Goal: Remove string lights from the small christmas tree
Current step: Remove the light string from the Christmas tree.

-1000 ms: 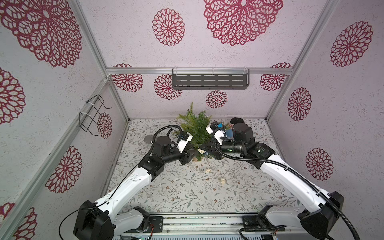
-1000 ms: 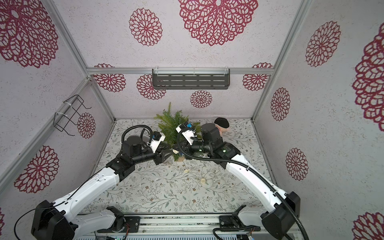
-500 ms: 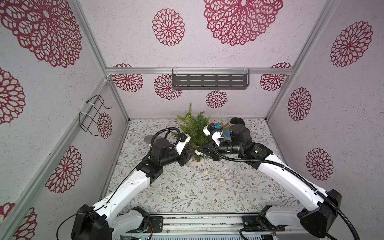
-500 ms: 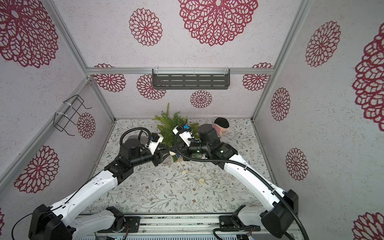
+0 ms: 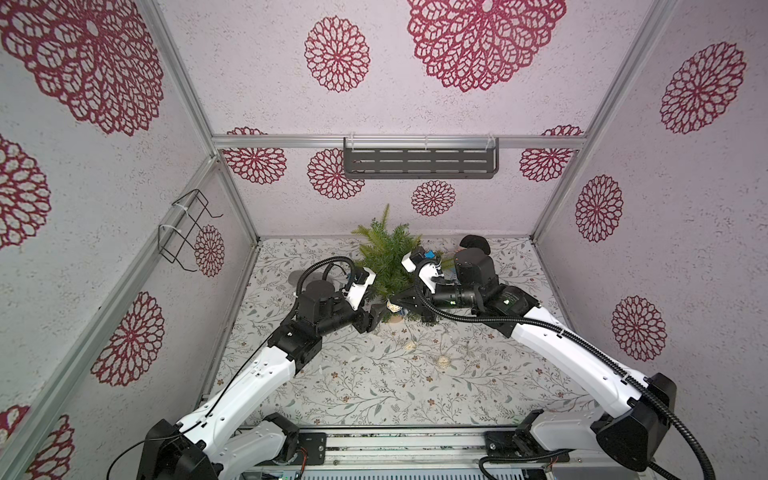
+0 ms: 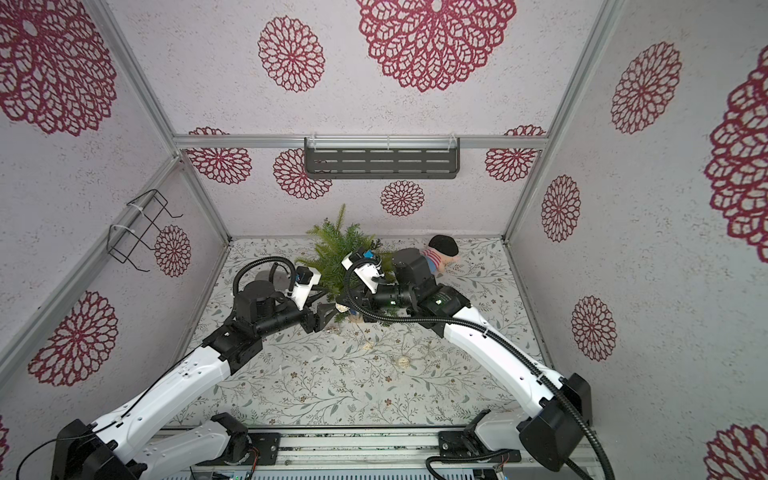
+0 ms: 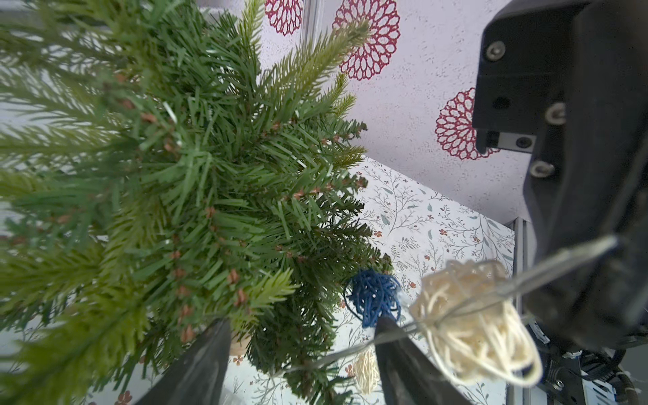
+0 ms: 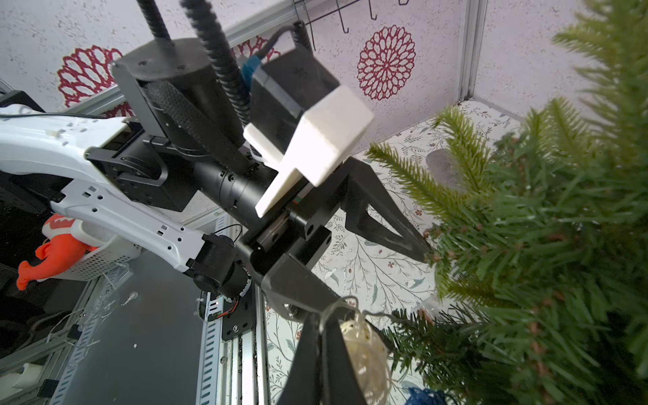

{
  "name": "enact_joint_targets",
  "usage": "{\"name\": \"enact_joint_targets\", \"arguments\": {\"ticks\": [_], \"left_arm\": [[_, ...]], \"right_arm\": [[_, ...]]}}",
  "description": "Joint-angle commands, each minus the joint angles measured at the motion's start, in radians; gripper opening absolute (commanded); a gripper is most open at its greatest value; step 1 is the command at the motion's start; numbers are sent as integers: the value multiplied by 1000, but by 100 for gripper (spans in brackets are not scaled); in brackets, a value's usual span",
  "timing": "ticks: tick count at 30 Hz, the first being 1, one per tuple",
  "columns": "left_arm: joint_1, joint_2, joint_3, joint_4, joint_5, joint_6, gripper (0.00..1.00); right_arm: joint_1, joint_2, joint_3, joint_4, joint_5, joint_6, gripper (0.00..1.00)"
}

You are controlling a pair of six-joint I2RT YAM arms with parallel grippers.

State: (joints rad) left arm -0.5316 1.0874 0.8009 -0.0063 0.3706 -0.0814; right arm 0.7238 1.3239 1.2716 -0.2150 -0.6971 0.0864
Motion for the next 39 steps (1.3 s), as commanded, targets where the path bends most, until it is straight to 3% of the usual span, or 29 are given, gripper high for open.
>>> {"name": "enact_joint_targets", "arguments": {"ticks": [1, 6, 21, 28, 39], "left_arm": [[-11, -23, -23, -4, -62, -7, 72], [-26, -67, -32, -9, -227, -33, 74], [-81, -139, -14, -43, -411, -19, 77], [-117, -161, -24, -25, -581, -15, 77], [-149, -272, -49, -64, -690, -19, 77]], "right_arm": [[9, -5, 17, 57, -46, 16, 0], [11, -1, 17, 66, -51, 20, 0], [14, 27, 21, 94, -77, 31, 0], [17, 36, 21, 86, -93, 26, 0], [28, 63, 24, 109, -94, 38, 0]]}}
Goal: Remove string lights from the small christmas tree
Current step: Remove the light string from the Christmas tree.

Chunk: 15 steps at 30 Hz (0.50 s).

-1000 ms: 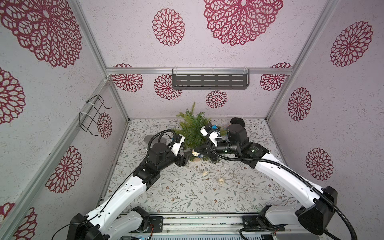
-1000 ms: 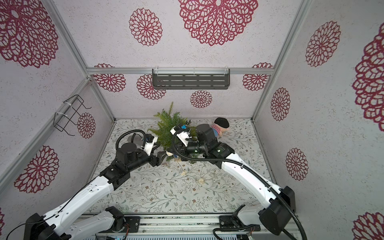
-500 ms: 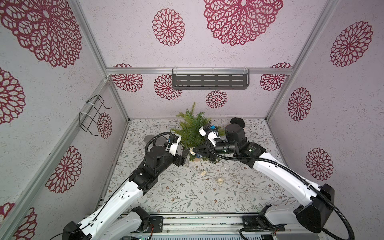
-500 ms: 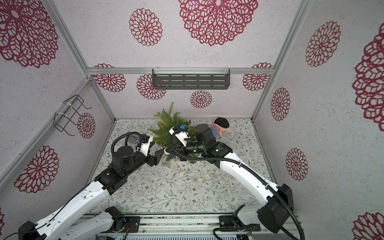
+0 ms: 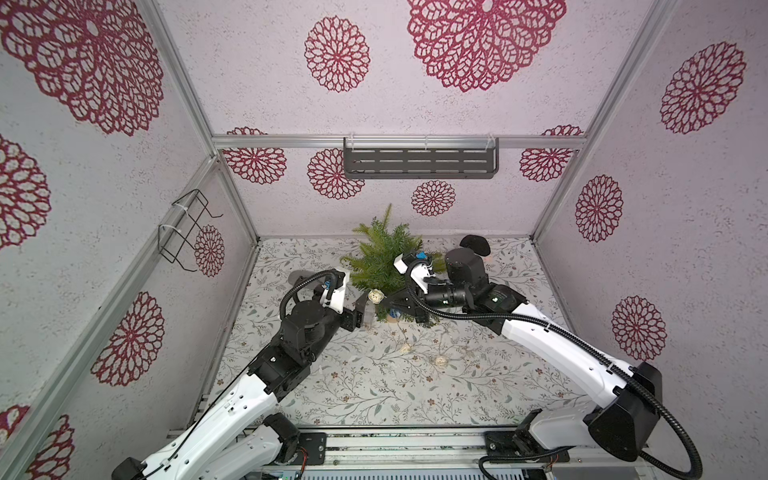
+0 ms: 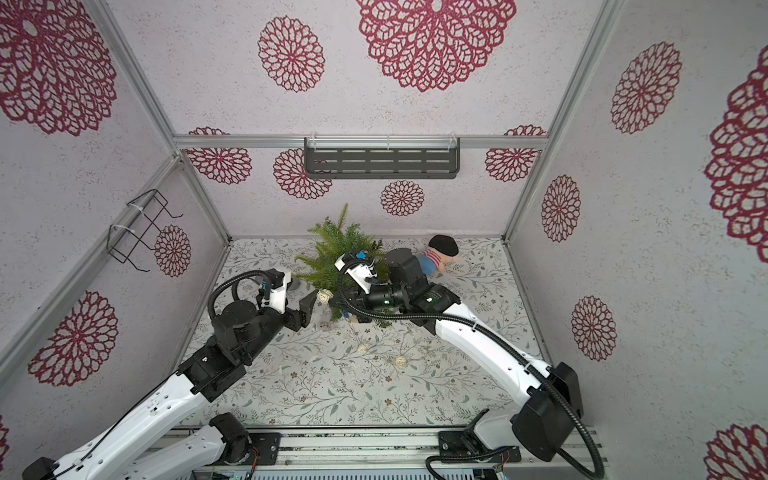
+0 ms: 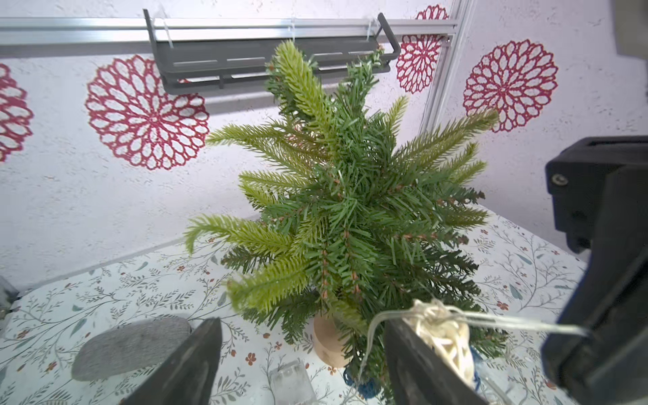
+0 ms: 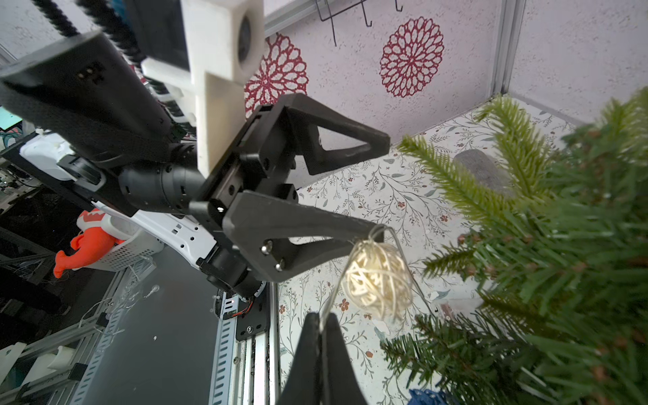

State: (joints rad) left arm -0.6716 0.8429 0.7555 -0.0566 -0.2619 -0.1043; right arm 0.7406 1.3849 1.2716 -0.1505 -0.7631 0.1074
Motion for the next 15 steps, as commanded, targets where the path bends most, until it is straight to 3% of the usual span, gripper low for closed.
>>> {"name": "enact_joint_targets", "arguments": {"ticks": [1, 8, 15], "left_arm": [[-14, -35, -2, -26, -67, 4, 77], [-41, -63, 0, -115, -152, -7, 77], [-42, -104, -55, -148, -20, -82, 75]], "right_arm": [[14, 7, 25, 46, -30, 19, 0], [29, 39, 32, 52, -31, 17, 0], [35, 27, 21, 42, -41, 8, 0]]}}
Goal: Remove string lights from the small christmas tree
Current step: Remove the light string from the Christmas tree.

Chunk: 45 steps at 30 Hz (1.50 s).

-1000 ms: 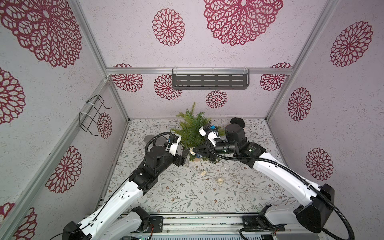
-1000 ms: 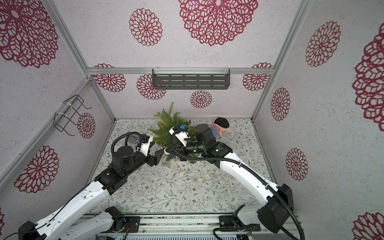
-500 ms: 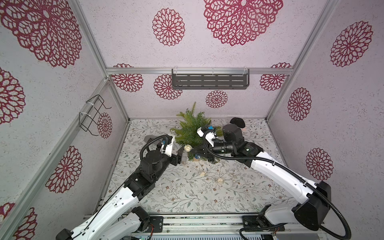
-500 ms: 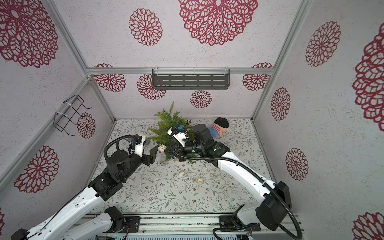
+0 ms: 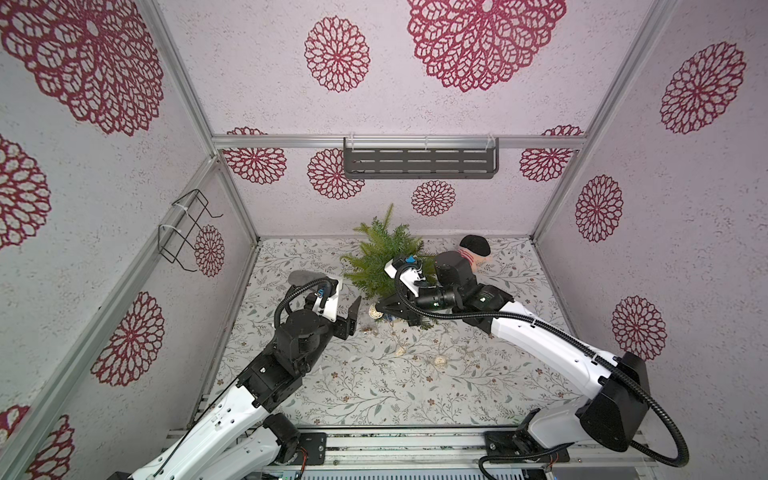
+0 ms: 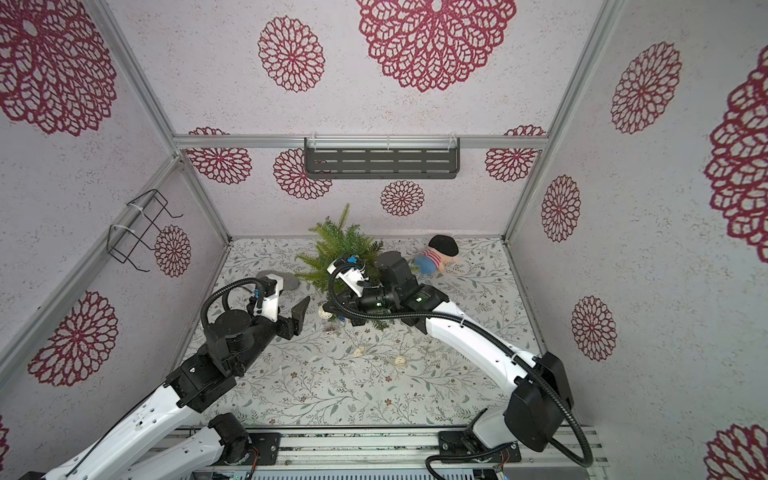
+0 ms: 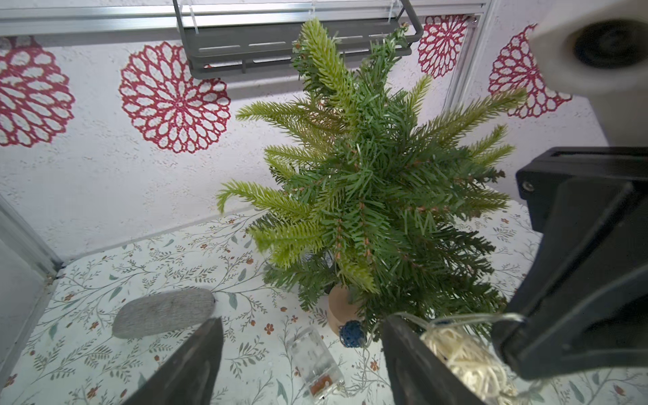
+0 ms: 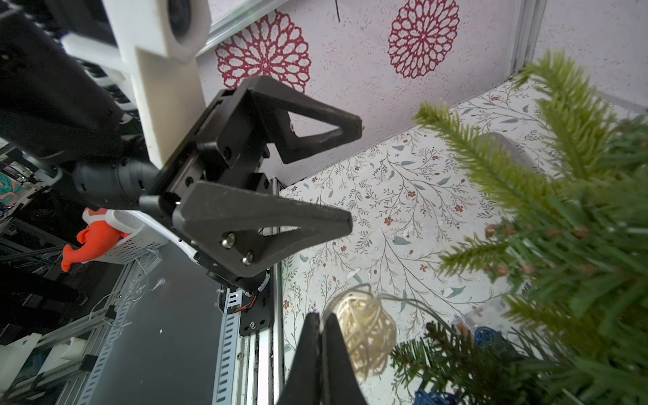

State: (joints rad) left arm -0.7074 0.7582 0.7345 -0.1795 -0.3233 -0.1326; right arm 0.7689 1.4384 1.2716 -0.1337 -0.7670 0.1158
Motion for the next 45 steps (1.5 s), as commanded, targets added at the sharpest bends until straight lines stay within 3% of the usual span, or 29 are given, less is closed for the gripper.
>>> {"name": "enact_joint_targets", "arguments": {"ticks": [1, 3, 6, 12, 23, 31, 39, 45], "left_arm": [[-7, -30, -52, -22, 31, -75, 75], [-6, -56, -90, -4, -6, -115, 75], [-4, -97, -124, 5, 41, -144, 76], [39, -135, -133, -86, -4, -245, 75], [185, -8, -16, -137, 91, -286, 75], [267, 16, -2, -144, 148, -333, 76], [362, 71, 55, -147, 193, -332, 76], [430, 99, 95, -162, 216, -324, 77]], "right_arm": [[9, -30, 17, 23, -35, -1, 0], [13, -30, 8, 24, -35, -1, 0], [30, -17, 7, 29, -37, 3, 0], [82, 18, 46, -30, -51, -51, 0], [155, 92, 148, -64, -25, -80, 0], [141, 181, 332, -159, 21, -166, 0], [116, 276, 481, -222, -52, -191, 0], [136, 281, 454, -241, -88, -203, 0]]}}
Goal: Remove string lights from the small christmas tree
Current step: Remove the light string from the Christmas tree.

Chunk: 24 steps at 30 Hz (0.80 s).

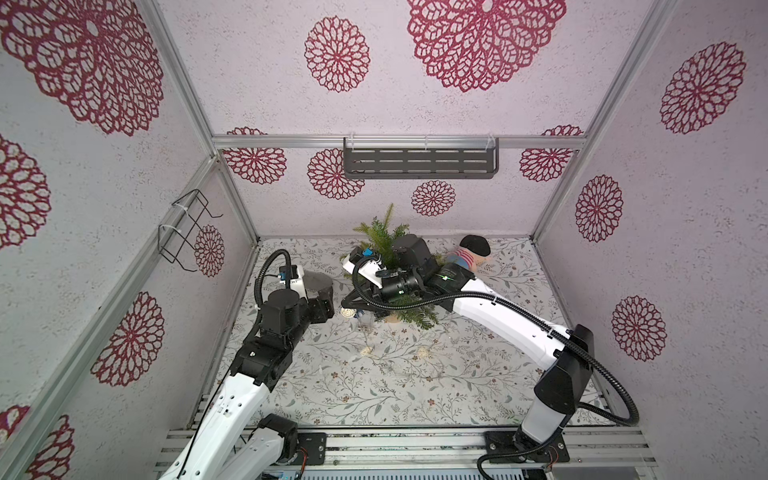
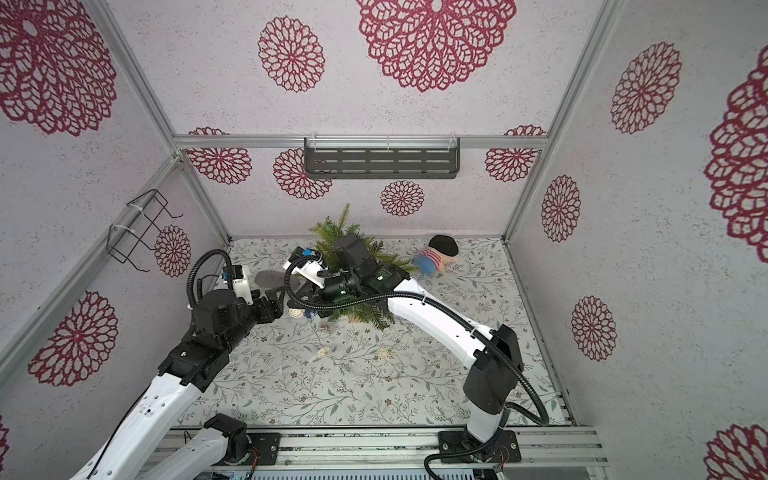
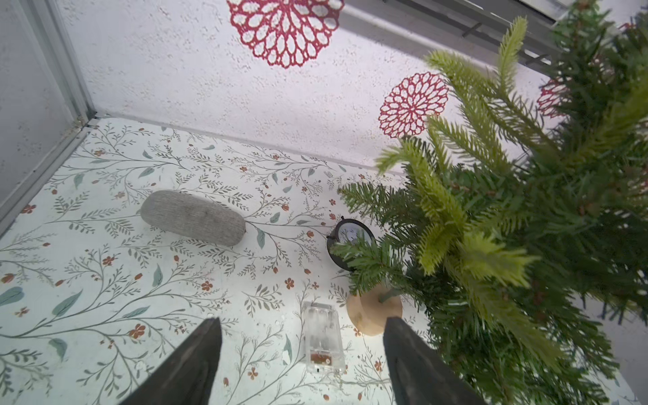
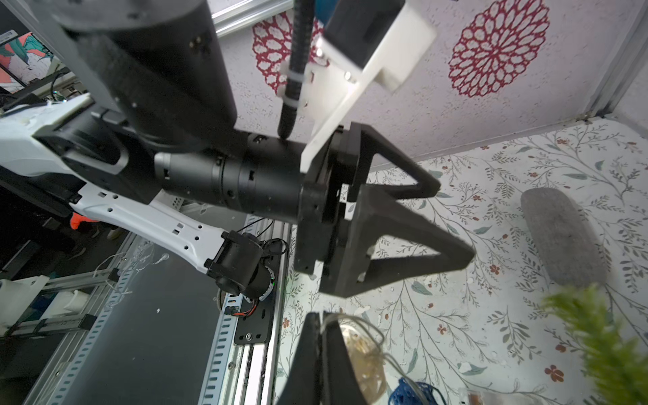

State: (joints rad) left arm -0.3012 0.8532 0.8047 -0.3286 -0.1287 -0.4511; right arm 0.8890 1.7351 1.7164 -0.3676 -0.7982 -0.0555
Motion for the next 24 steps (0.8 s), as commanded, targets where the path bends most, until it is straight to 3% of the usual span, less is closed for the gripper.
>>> {"name": "enact_joint_targets", "arguments": {"ticks": [1, 8, 16, 20, 24], "left_arm": [[30, 3, 27, -12, 23, -2, 77], [50, 8, 26, -20, 85, -16, 78], [5, 90, -26, 75, 426, -72, 78], [-98, 169, -40, 112, 399, -81, 78], [-108, 199, -67, 153, 360, -109, 77]], "right_arm": [[23, -16, 2, -7, -62, -32, 0], [65, -55, -80, -39, -50, -60, 0], [65, -212, -278, -84, 160, -79, 0], [61, -294, -408, -56, 291, -45, 0], [54, -353, -487, -82, 460, -17, 0]]}}
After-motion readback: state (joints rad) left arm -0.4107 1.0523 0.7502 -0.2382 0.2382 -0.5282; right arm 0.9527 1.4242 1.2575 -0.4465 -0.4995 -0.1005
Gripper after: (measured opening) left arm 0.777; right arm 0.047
